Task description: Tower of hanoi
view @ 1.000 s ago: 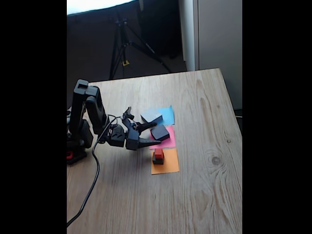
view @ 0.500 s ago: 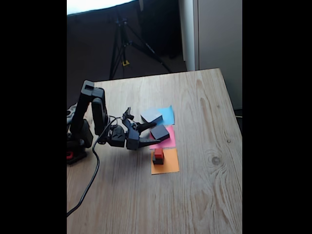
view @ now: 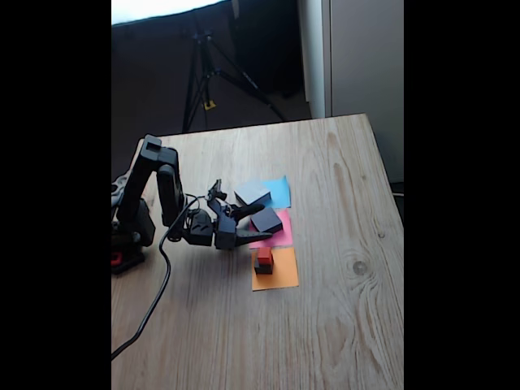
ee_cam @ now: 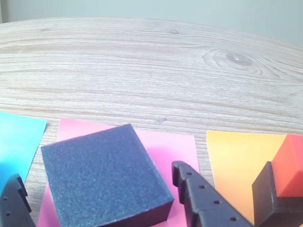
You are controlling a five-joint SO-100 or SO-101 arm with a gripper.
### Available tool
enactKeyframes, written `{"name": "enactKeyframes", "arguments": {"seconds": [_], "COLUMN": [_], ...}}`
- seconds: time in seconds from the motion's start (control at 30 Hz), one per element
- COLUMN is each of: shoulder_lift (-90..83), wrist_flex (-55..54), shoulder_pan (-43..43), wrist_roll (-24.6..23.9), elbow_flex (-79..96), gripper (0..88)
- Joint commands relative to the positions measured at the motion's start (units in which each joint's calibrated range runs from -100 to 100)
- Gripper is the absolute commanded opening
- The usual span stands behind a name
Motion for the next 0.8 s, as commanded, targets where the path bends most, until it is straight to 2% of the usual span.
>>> {"name": "enactKeyframes", "arguments": {"seconds": [0.0,0.77], "shoulder_lift": [-0.13,1.83], "wrist_flex": [-1.10,-1.02], "shoulder_pan": [-0.79,-2.46], "wrist_roll": [0.69,0.69], "elbow_flex": [-0.80,-2.80], "gripper": [37.0,27.7]}}
